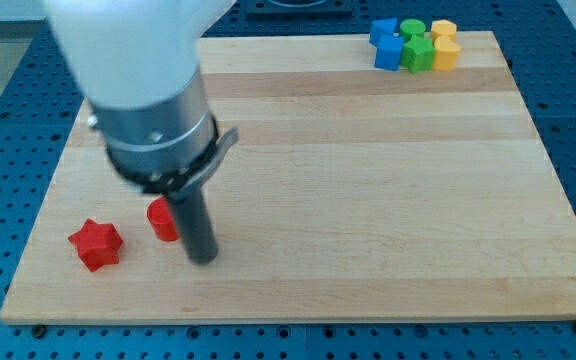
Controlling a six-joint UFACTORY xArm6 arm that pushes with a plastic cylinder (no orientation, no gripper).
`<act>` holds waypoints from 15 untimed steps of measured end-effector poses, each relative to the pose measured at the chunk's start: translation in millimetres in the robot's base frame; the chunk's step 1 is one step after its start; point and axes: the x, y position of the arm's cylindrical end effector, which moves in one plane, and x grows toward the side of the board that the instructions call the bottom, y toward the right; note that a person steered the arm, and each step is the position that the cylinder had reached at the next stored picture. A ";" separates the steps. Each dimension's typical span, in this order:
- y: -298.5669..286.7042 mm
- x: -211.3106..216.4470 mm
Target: Move the red circle towards the blue blocks
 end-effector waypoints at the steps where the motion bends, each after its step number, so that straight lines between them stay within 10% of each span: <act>1: -48.5 2.1; 4: -3.1 -122.3; 7: 34.0 -81.8; 12: 122.1 -286.8; 15: 86.6 -318.7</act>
